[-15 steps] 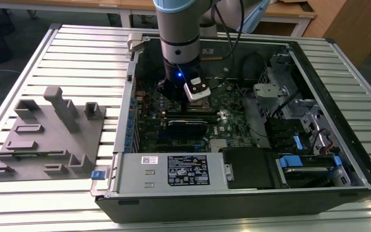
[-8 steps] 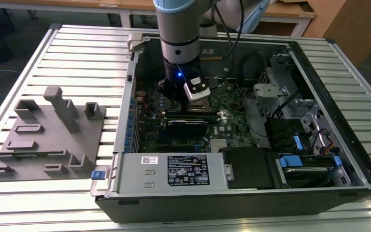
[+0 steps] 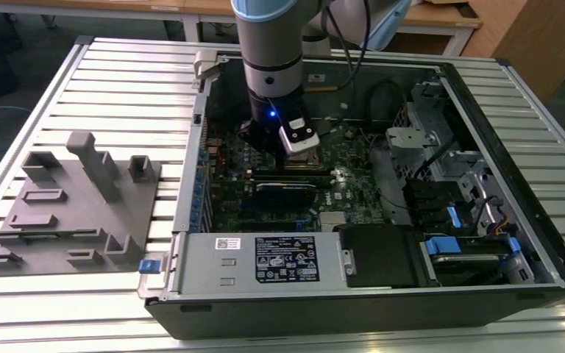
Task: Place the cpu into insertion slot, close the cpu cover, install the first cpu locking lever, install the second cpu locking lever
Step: 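Install the second cpu locking lever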
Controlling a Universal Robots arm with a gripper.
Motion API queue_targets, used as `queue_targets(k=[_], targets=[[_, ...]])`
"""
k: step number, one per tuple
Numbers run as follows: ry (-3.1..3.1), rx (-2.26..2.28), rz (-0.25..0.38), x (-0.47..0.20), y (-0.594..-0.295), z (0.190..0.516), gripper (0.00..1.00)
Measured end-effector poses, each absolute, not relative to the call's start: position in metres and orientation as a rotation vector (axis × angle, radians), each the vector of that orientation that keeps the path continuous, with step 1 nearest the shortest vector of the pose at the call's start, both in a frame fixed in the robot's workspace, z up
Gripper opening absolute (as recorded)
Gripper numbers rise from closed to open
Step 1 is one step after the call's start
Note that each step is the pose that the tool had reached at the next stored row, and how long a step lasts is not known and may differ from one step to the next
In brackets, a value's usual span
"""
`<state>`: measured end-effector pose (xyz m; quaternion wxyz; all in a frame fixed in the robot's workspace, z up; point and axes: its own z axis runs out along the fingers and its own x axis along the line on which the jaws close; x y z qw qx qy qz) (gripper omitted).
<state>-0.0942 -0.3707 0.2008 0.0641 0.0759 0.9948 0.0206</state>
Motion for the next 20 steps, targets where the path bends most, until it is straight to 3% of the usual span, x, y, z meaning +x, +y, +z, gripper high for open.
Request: queue_targets(k=[20], targets=[[2.975,0.229,0.099,-0.111,-0.371,0.195,0.10]])
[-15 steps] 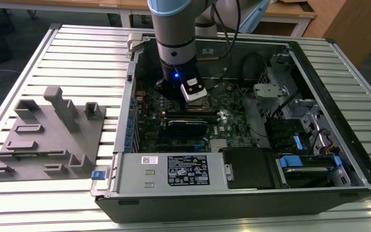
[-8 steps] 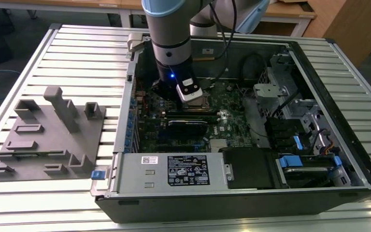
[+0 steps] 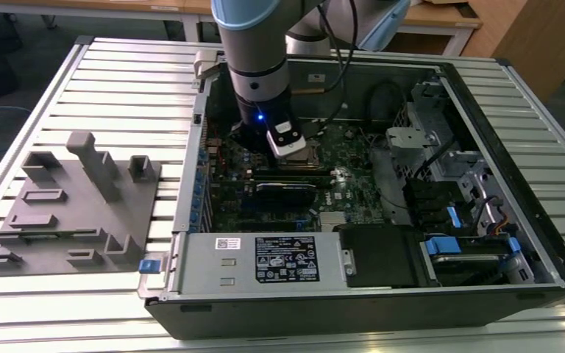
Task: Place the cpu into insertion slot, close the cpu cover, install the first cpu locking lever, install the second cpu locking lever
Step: 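Install the second cpu locking lever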
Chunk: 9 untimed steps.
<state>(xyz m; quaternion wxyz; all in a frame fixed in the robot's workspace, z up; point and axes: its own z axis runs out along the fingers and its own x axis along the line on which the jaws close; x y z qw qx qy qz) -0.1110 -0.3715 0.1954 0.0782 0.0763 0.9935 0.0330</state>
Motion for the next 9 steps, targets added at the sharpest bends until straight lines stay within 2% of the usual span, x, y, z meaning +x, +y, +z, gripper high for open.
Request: queue_targets(k=[9], targets=[[2.964,0.228,0.105,-0.1203,-0.3729,0.1935,0.10]])
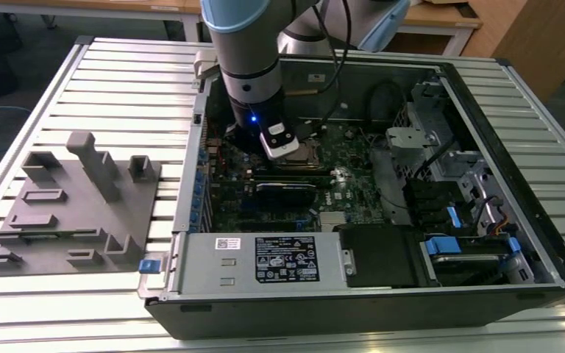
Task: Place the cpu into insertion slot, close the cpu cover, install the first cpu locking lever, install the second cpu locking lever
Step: 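Install the second cpu locking lever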
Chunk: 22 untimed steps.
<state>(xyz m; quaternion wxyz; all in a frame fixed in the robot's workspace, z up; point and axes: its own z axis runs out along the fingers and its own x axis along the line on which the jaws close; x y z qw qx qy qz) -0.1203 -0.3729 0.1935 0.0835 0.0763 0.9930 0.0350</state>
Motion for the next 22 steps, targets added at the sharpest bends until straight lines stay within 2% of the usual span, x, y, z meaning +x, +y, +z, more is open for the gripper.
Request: queue_targets(k=[8,17,22], targets=[[2.960,0.228,0.109,-0.121,-0.373,0.194,0.10],[2.960,0.228,0.109,-0.121,-0.373,0.222,0.10],[2.960,0.227,0.109,-0.120,-0.373,0.225,0.10]])
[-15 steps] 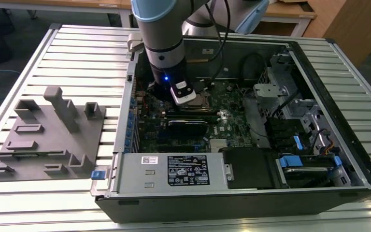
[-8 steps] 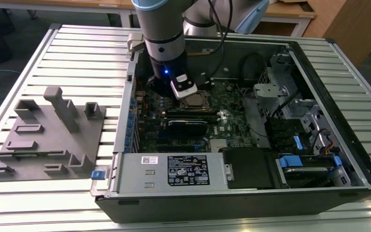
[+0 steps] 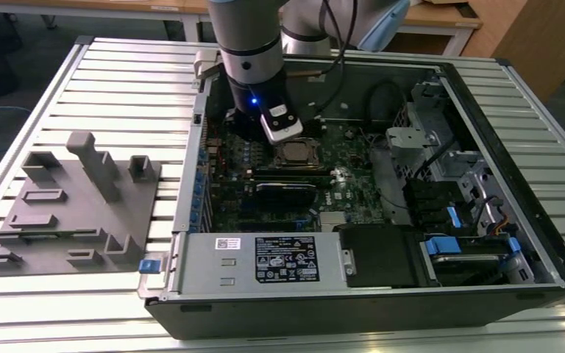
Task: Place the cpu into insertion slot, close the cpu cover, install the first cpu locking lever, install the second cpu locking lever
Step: 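Install the second cpu locking lever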
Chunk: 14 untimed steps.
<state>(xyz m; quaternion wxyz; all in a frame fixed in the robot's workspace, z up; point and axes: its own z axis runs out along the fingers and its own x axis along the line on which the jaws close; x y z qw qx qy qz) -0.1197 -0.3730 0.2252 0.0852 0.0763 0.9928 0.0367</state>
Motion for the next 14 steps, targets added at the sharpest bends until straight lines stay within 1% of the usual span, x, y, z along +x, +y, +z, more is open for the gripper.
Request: queue_targets(k=[14], targets=[[2.965,0.235,0.108,-0.090,-0.373,0.225,0.10]])
